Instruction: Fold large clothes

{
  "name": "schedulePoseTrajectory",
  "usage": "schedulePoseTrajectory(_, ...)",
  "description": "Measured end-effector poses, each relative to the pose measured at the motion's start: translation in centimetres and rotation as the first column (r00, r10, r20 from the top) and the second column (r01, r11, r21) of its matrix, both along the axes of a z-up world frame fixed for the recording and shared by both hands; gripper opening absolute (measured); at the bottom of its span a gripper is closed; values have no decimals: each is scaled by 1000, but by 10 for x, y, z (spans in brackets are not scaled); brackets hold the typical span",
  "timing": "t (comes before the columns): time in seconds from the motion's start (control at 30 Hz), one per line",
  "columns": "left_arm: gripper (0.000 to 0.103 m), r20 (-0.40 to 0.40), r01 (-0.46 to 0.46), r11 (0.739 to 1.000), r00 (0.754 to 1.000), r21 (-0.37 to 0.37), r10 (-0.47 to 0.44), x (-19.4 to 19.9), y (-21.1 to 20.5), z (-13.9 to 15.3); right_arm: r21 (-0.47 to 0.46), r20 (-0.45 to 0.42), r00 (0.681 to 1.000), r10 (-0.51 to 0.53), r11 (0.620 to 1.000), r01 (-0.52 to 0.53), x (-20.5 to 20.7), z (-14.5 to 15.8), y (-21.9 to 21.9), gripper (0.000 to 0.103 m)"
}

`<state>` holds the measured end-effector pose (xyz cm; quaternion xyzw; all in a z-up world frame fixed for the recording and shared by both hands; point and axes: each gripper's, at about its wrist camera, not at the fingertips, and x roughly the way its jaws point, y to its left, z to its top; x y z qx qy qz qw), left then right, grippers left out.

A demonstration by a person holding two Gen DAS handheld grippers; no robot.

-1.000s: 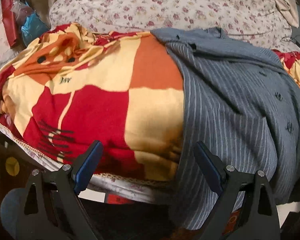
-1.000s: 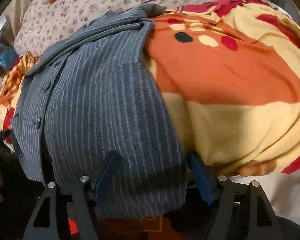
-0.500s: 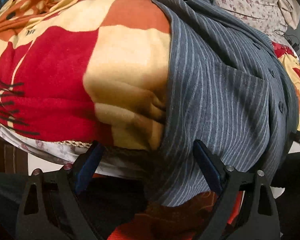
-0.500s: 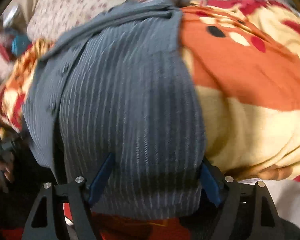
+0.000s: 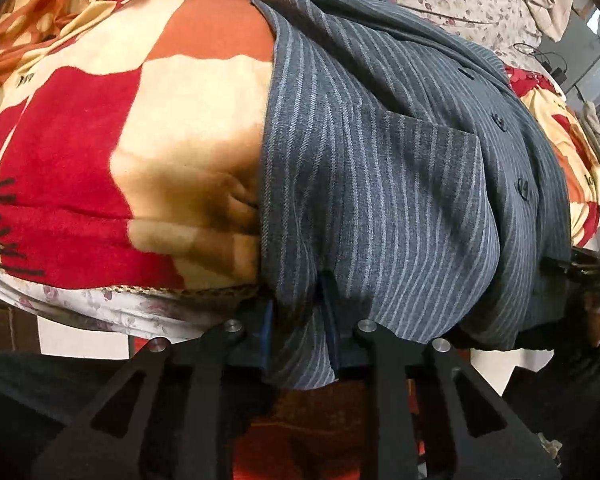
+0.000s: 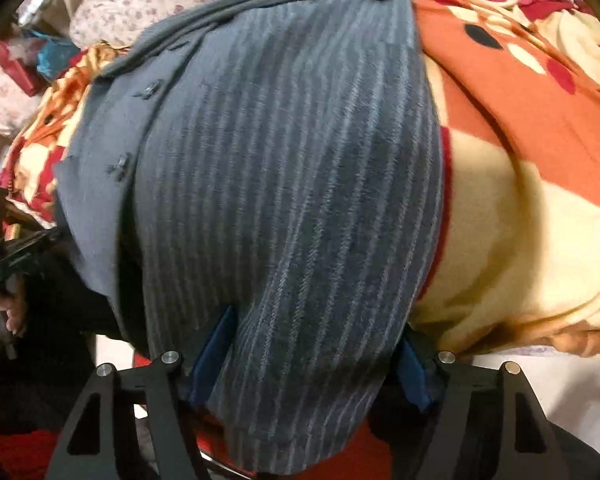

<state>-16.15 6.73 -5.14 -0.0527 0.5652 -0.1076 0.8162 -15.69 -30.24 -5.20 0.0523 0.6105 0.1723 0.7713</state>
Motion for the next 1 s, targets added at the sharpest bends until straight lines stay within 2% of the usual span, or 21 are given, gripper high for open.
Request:
schedulePoseTrajectory(0.07, 22, 3, 0, 1000, 1000, -2, 0, 2, 2, 1, 10, 5, 1000, 8, 1000, -8, -1, 2, 3, 70)
schedulePoseTrajectory(0.2, 28, -27, 35, 999, 999, -31, -35, 5, -4, 0, 91, 27, 998, 49, 995, -51, -5, 15, 8, 48)
schedulePoseTrajectory(0.27, 28, -35, 65, 998, 997, -9, -66, 2, -11, -1, 129, 29, 998, 53, 990, -57, -7, 18, 5, 43)
schedulePoseTrajectory(0.33, 29, -63, 73, 997, 995, 30, -71, 5, -16, -10, 108, 11, 998, 57, 993, -58, -8, 14, 4, 41)
schedulePoseTrajectory(0.4, 36, -99, 70, 996, 993, 64, -63, 9, -19, -19, 68, -22, 998, 64, 996, -62, -5, 4, 6, 41)
schedulePoseTrajectory(0.43, 36, -101, 75, 995, 993, 69, -68, 9, -21, -20, 61, -29, 997, 68, 996, -66, -5, 1, 8, 41)
schedulePoseTrajectory(0.47, 35, -95, 89, 994, 992, 64, -83, 8, -23, -19, 61, -34, 997, 75, 995, -73, -4, 0, 9, 41)
schedulePoseTrajectory(0.5, 15, -89, 105, 993, 991, 56, -100, 7, -26, -17, 63, -30, 996, 85, 995, -83, -4, 0, 11, 35)
schedulePoseTrajectory(0.53, 9, -71, 130, 990, 989, 50, -127, 6, -33, -11, 74, -16, 995, 96, 993, -94, -6, 4, 12, 27)
schedulePoseTrajectory(0.57, 7, -64, 149, 988, 987, 43, -146, 5, -37, -7, 99, -8, 994, 110, 989, -108, -6, 7, 15, 11)
schedulePoseTrajectory(0.63, 6, -49, 193, 981, 980, -12, -194, 0, -42, 6, 153, 48, 988, 144, 977, -150, -11, 24, 18, 7)
schedulePoseTrajectory(0.67, 6, -36, 203, 978, 978, -42, -205, -1, -43, 14, 210, 94, 984, 149, 964, -165, -13, 36, 15, 7)
schedulePoseTrajectory(0.73, 6, 8, 207, 968, 978, -139, -208, -3, -34, 36, 331, 200, 972, 125, 925, -188, -18, 62, 5, 7)
schedulePoseTrajectory(0.83, 6, 110, 205, 927, 978, -313, -179, -4, -13, 76, 504, 339, 940, 24, 840, -203, -19, 102, -23, 7)
schedulePoseTrajectory(0.93, 6, 182, 208, 893, 972, -400, -145, 1, -4, 105, 586, 394, 916, -71, 788, -191, -10, 125, -44, 7)
schedulePoseTrajectory(1.0, 6, 218, 215, 873, 967, -437, -129, 9, -1, 122, 610, 411, 906, -102, 769, -190, -2, 134, -43, 6)
